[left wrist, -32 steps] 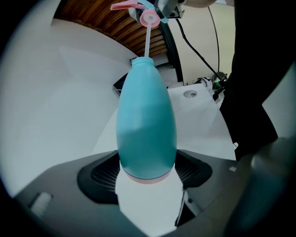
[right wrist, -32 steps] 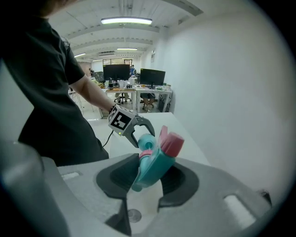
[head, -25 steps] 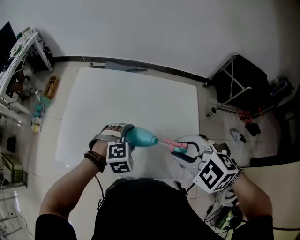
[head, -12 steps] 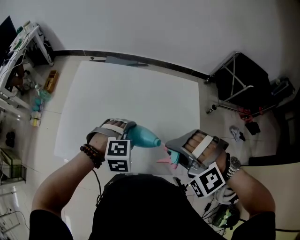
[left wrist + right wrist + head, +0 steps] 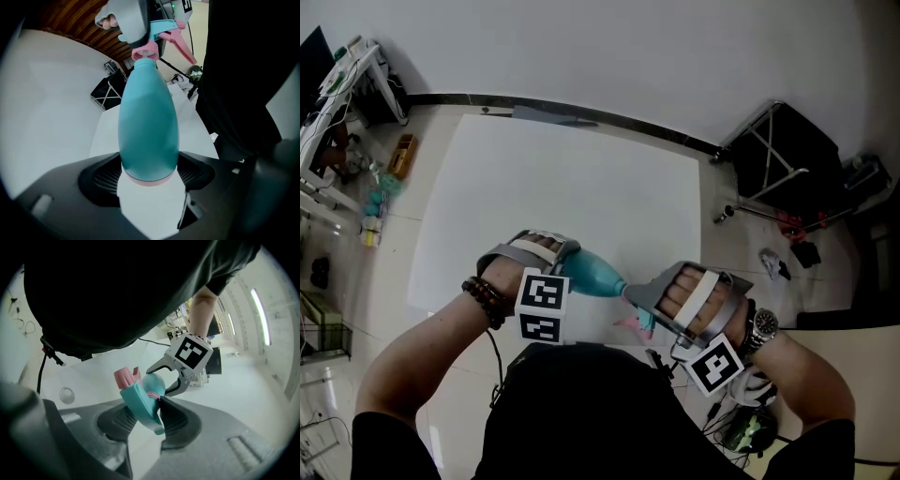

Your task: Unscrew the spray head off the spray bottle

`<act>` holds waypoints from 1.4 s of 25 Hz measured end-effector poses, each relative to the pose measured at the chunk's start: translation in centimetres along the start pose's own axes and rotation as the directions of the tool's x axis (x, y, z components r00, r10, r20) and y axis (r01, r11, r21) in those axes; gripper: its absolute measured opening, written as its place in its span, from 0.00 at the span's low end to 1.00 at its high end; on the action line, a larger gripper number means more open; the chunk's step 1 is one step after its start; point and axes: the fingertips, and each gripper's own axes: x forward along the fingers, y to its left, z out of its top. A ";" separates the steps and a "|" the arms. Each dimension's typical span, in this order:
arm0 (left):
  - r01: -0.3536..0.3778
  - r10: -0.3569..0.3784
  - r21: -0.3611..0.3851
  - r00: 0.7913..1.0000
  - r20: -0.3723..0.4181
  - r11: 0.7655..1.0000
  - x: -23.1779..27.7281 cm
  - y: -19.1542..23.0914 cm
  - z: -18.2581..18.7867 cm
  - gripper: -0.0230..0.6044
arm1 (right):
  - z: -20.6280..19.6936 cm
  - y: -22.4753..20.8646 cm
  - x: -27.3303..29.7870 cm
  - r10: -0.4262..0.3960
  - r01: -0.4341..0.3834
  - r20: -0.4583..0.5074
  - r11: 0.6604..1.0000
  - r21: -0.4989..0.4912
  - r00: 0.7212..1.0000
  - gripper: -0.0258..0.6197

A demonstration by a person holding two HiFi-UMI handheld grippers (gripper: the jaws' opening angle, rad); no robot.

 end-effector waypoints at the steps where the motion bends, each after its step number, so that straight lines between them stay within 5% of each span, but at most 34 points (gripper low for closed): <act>1: 0.006 -0.006 0.007 1.000 0.000 1.000 -0.1 0.0 0.0 0.67 | 0.1 0.0 0.0 -0.004 0.004 0.004 1.000 -0.025 1.000 0.22; 14: 0.086 -0.087 0.061 0.996 0.009 0.994 -0.5 -1.2 1.2 0.67 | 0.8 0.8 -0.6 -0.029 0.035 0.033 0.982 -0.188 0.999 0.22; 35: 0.113 -0.116 0.059 0.992 0.058 0.992 -0.8 -1.7 1.9 0.67 | 1.1 1.4 -0.6 -0.017 0.028 0.063 0.984 -0.178 0.998 0.22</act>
